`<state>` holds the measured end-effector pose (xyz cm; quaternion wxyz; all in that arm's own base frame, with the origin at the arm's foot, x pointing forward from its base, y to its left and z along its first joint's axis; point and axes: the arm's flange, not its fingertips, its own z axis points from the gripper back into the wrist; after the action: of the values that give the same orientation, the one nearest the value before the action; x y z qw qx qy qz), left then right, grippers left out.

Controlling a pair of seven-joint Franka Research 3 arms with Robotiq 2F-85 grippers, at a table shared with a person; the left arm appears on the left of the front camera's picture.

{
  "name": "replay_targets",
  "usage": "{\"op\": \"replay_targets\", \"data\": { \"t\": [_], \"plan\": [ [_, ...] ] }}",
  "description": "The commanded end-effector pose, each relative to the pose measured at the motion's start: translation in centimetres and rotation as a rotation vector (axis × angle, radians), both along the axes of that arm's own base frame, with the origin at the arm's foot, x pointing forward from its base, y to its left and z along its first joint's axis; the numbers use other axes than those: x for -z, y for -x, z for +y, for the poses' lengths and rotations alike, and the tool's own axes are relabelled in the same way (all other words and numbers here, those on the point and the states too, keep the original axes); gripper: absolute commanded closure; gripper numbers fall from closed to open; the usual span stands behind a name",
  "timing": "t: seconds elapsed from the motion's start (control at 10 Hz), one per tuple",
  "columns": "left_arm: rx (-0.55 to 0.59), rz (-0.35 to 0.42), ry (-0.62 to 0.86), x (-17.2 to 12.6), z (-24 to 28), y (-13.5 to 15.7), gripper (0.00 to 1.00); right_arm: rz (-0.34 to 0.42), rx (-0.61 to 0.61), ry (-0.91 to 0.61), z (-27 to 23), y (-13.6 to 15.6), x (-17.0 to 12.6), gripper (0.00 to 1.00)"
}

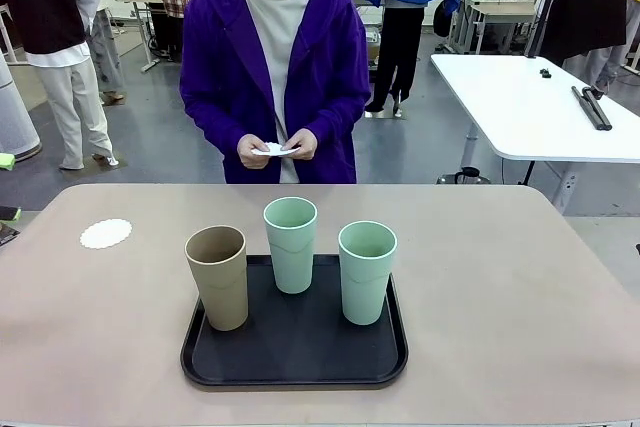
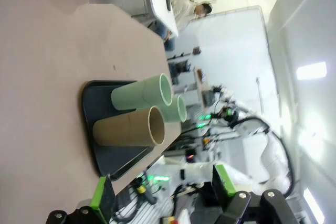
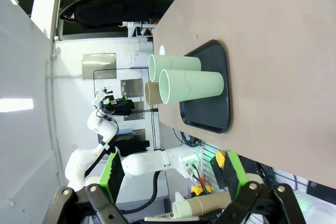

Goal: Place coasters on the table and set cups on them.
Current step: Pick up one Reusable plastic cup and place it on a coaster set by the human.

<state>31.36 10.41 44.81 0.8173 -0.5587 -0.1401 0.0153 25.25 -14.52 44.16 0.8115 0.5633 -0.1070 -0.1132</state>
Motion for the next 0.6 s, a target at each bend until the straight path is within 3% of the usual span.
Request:
{"op": "replay_targets", "data": {
  "t": [0.0,0.3,0.5],
  "plan": [
    [0.21,-0.239,-0.294,-3.1,-1.4,-1.2,0.0,-0.008,0.001,-0.017,0.0,-0.2,-0.1,0.0],
    [0.436,-0.414,-0.701,-7.2,-8.7,-3.7,0.0,-0.008,0.001,-0.017,0.0,-0.2,-0.1,0.0],
    [0.562,-0.553,-0.912,-6.8,-13.6,-4.1,0.0,-0.008,0.001,-0.017,0.0,-0.2,-0.1,0.0]
  ]
}}
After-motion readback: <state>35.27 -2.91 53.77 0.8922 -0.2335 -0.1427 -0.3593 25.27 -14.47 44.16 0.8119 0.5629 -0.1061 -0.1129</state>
